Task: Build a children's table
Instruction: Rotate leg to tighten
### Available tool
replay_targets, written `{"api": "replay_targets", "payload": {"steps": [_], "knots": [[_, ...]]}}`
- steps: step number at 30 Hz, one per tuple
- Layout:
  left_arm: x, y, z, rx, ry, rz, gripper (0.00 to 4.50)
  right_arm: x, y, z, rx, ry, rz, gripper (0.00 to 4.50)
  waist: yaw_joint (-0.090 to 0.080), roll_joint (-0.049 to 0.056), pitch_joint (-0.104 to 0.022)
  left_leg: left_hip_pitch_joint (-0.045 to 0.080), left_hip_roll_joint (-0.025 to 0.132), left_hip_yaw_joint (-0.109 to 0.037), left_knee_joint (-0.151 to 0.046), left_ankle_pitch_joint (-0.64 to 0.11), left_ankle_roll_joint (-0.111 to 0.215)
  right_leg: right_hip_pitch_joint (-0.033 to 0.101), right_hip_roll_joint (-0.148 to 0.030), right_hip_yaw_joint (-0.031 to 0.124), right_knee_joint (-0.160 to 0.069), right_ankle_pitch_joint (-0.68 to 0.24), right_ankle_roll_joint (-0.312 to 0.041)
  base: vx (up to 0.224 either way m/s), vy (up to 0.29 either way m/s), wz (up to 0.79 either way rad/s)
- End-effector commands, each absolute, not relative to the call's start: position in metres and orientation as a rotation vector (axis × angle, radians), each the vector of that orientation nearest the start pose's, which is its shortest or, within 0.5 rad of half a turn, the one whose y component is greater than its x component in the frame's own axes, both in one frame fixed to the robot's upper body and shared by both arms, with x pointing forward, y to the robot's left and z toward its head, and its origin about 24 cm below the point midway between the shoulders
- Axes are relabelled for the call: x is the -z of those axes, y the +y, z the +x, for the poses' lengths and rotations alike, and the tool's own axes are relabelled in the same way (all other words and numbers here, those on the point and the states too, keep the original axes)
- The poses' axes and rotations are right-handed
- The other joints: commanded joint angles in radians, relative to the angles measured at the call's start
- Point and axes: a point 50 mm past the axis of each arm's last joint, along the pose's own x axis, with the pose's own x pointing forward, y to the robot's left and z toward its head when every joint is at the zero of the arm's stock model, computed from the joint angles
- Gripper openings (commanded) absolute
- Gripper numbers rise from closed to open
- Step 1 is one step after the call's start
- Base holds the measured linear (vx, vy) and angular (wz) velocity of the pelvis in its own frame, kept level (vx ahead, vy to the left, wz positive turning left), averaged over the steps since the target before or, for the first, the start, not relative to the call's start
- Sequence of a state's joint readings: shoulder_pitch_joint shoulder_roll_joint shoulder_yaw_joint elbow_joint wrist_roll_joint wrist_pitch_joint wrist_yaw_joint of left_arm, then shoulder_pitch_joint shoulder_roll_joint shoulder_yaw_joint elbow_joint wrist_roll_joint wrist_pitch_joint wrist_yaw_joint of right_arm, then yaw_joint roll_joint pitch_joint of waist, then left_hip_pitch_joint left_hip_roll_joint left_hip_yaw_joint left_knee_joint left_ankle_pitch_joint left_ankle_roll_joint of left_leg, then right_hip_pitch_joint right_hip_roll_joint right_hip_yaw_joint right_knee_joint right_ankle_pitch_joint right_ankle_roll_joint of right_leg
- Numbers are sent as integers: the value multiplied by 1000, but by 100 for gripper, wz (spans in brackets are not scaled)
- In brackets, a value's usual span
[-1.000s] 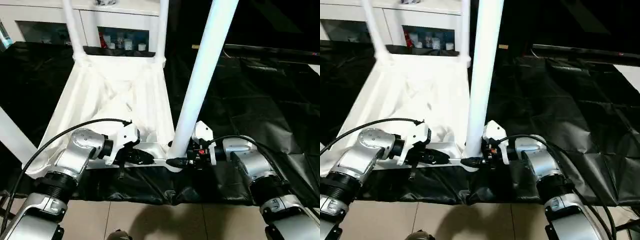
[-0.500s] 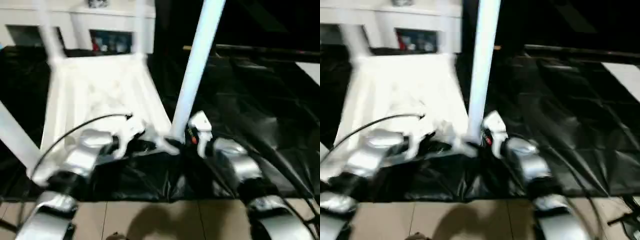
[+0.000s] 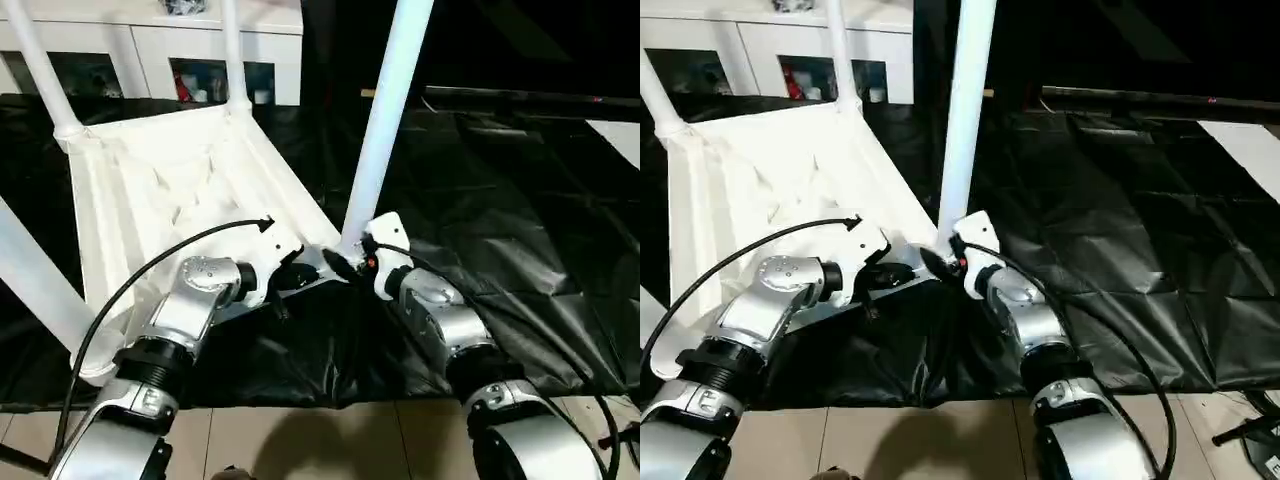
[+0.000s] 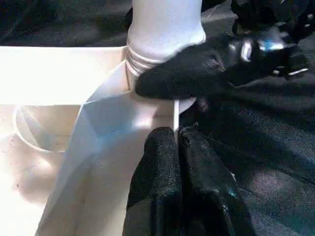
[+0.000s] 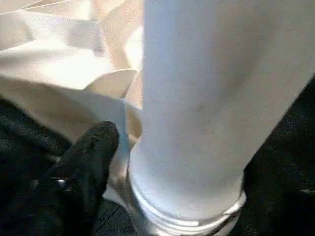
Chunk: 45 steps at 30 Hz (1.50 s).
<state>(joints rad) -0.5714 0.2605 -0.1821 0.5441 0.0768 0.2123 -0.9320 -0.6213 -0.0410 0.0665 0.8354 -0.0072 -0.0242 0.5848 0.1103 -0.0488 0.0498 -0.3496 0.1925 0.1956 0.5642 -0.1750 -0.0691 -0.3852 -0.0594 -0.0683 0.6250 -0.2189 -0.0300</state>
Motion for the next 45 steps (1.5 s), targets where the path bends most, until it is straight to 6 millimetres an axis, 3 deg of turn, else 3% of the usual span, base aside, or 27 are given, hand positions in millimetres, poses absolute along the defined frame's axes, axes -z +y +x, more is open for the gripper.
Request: {"api": "replay_targets", "payload": {"steps": [1,7,13,18,29,35,37,40,41,44,45], "knots": [[-59,94,320,1193,315,316,0,-27,-44,316,-1119,255,-132,381,0,9,-57,5,48,-25,-56,-161,30,46,-97,61,-74,-54,-196,0,0,0],[-61,106,311,1335,321,334,0,-30,-69,307,-1337,271,-174,381,7,9,-57,2,53,-21,-52,-140,61,48,-93,57,-67,-21,-217,0,0,0],[-59,127,311,1366,378,403,0,-33,-88,298,-1529,345,-195,381,28,9,-53,9,57,-21,-54,-182,54,43,-97,57,-75,-111,-209,0,0,0],[-62,136,311,1376,391,412,0,-33,-91,295,-1585,368,-202,367,36,4,-55,8,56,-22,-54,-168,41,42,-99,58,-73,-121,-202,0,0,0],[-59,135,309,1364,380,399,0,-31,-84,289,-1587,353,-164,291,40,8,-56,8,56,-23,-54,-161,38,41,-99,57,-73,-113,-199,0,0,0],[-59,132,312,1307,361,377,0,-28,-79,291,-1482,325,-139,272,38,5,-53,9,55,-23,-56,-177,30,39,-99,58,-77,-148,-190,0,0,0],[-59,125,314,1265,348,361,0,-23,-72,301,-1288,342,-120,270,32,8,-50,9,54,-26,-61,-201,13,36,-101,59,-82,-196,-180,0,0,0],[-58,114,319,1199,341,348,0,-20,-64,307,-1163,338,-98,269,18,7,-47,10,53,-31,-68,-248,-13,35,-105,60,-95,-316,-149,0,0,0],[-58,111,320,1180,339,342,0,-19,-62,309,-1115,345,-83,269,16,13,-48,16,53,-33,-67,-264,-22,32,-106,61,-98,-339,-145,0,0,0],[-57,101,323,1138,334,323,0,-16,-53,313,-1023,360,-55,269,2,9,-51,14,53,-31,-66,-251,-20,33,-101,63,-91,-262,-164,0,0,0],[-58,92,325,1108,326,308,0,-15,-40,313,-959,368,-40,268,0,10,-51,12,52,-31,-66,-238,-17,33,-100,63,-89,-238,-168,0,0,0]]}}
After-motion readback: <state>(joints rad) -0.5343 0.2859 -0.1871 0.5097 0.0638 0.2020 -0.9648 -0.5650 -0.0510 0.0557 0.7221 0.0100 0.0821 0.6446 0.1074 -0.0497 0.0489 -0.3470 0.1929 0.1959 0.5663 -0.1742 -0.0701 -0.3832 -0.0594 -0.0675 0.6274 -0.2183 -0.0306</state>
